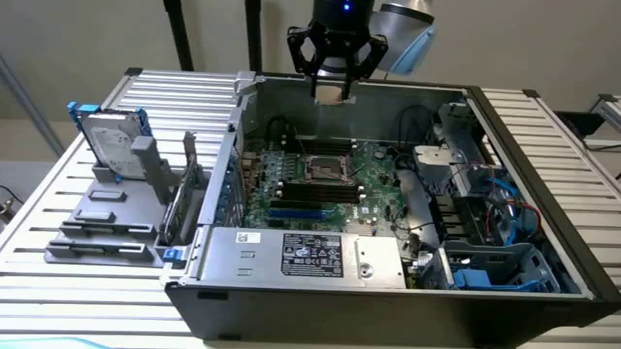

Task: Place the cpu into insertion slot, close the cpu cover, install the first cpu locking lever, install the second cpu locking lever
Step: 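Place the cpu into insertion slot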

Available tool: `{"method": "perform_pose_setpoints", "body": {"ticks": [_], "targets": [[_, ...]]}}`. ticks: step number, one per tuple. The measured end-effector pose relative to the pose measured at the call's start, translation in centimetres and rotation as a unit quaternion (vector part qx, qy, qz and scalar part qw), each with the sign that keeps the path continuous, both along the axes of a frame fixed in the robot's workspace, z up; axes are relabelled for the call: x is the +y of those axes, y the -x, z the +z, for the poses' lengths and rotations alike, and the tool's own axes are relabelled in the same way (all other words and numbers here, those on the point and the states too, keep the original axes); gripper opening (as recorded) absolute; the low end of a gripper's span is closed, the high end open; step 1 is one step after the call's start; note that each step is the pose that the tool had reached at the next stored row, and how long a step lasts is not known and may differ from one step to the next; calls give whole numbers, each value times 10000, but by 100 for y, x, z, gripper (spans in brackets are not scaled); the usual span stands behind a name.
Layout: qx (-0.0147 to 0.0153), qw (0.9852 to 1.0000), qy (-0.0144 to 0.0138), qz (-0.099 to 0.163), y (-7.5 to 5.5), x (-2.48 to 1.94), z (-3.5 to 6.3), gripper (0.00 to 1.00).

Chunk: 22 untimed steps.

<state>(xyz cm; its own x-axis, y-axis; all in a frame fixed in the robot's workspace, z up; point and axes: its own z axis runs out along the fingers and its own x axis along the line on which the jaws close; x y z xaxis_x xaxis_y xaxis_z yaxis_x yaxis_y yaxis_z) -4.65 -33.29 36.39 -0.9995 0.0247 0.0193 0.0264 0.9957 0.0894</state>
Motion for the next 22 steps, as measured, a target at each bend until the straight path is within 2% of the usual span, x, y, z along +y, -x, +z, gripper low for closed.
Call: {"method": "perform_pose_setpoints", "body": {"ticks": [12,16,18,22], "targets": [[0,10000,1,0,0,0,0,54],[0,10000,27,0,-33,8,-22,54],[0,10000,52,0,-59,17,-53,54],[0,10000,74,0,-114,48,-127,54]]}}
